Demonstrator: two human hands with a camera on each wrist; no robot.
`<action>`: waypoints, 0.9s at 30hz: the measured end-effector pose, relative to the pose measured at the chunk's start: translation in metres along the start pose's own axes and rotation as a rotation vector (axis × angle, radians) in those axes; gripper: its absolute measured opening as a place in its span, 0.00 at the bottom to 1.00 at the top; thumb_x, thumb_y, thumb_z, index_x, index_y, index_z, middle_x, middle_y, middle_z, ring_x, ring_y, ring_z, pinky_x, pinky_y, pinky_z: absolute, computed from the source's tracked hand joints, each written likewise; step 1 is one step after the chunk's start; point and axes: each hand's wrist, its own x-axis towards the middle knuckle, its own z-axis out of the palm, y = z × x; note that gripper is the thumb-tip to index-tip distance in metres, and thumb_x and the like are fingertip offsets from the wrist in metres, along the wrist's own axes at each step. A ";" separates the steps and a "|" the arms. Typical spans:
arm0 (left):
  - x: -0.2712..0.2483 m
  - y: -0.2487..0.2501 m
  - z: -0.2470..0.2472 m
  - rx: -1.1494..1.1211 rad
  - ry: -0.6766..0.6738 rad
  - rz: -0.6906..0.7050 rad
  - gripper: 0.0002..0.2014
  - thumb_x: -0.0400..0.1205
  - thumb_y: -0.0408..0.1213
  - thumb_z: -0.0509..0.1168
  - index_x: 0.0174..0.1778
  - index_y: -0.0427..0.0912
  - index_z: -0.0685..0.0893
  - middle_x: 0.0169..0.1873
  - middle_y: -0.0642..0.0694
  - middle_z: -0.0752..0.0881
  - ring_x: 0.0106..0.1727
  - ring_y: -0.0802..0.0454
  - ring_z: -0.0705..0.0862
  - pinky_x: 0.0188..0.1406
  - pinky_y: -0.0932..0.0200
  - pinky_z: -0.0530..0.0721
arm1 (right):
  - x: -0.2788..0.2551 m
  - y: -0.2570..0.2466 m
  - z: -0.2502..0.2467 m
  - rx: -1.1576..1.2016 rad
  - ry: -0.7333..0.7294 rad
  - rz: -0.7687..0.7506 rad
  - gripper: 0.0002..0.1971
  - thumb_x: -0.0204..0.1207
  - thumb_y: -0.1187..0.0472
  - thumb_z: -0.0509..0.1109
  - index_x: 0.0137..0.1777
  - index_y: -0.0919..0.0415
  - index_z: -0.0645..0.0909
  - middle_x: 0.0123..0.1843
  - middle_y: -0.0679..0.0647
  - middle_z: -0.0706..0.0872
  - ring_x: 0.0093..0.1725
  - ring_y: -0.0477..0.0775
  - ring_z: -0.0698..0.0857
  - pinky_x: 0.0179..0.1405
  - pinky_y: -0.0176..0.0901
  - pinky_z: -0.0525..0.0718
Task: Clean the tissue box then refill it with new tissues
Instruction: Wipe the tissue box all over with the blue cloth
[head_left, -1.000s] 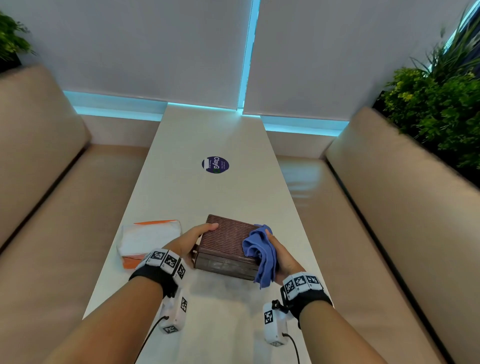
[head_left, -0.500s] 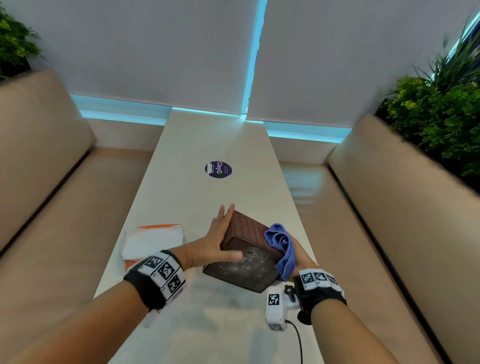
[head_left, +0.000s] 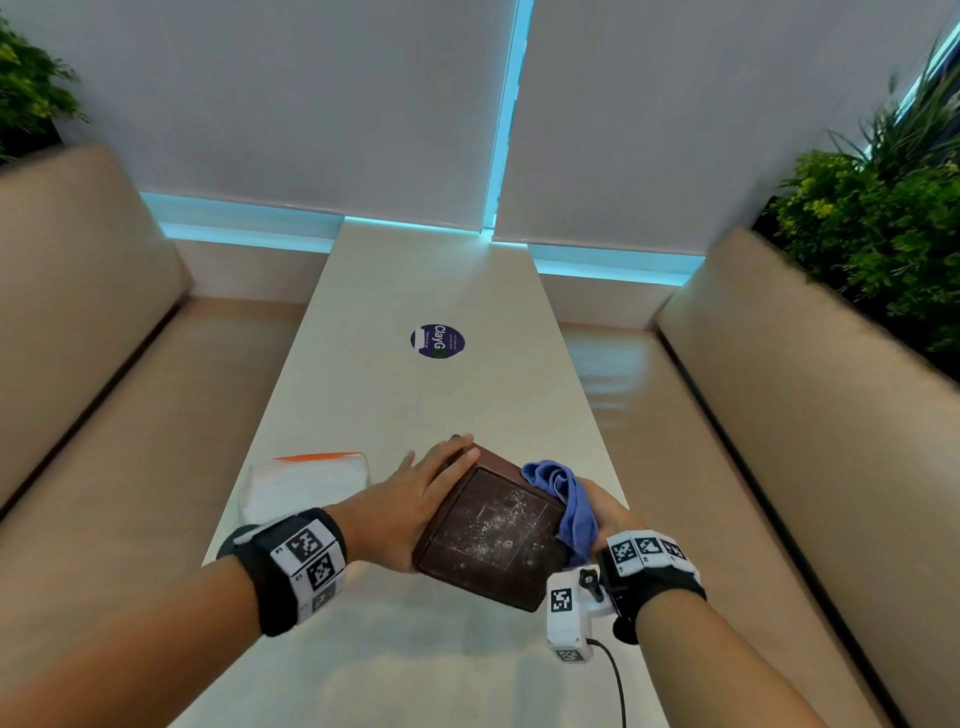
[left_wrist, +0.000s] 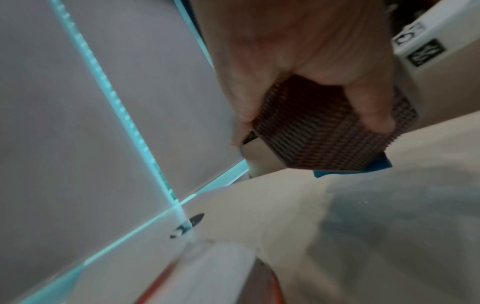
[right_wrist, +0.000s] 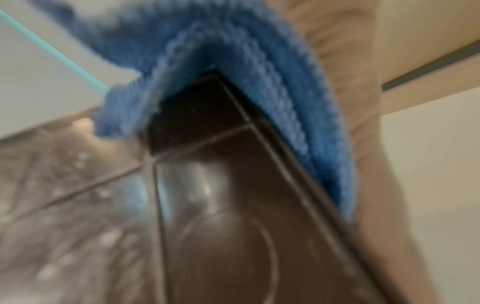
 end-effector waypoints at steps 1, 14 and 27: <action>0.000 -0.001 0.001 0.002 -0.046 -0.053 0.67 0.63 0.65 0.72 0.72 0.59 0.18 0.80 0.45 0.40 0.84 0.42 0.49 0.79 0.27 0.52 | 0.005 -0.002 -0.002 0.057 -0.062 0.149 0.19 0.82 0.57 0.58 0.68 0.68 0.71 0.59 0.66 0.82 0.59 0.59 0.82 0.55 0.42 0.81; -0.002 -0.008 0.044 -0.538 0.187 -0.271 0.66 0.57 0.53 0.80 0.80 0.46 0.39 0.75 0.49 0.56 0.79 0.54 0.62 0.81 0.55 0.64 | 0.009 0.017 -0.004 0.429 -0.057 0.237 0.16 0.86 0.61 0.53 0.47 0.67 0.81 0.35 0.60 0.87 0.30 0.56 0.85 0.35 0.49 0.82; 0.005 -0.031 0.065 -0.642 0.229 -0.366 0.64 0.54 0.51 0.78 0.78 0.48 0.42 0.71 0.51 0.58 0.76 0.57 0.61 0.68 0.87 0.54 | 0.011 0.002 0.020 -0.864 -0.394 0.001 0.41 0.77 0.44 0.66 0.84 0.44 0.46 0.85 0.55 0.33 0.84 0.60 0.33 0.83 0.66 0.47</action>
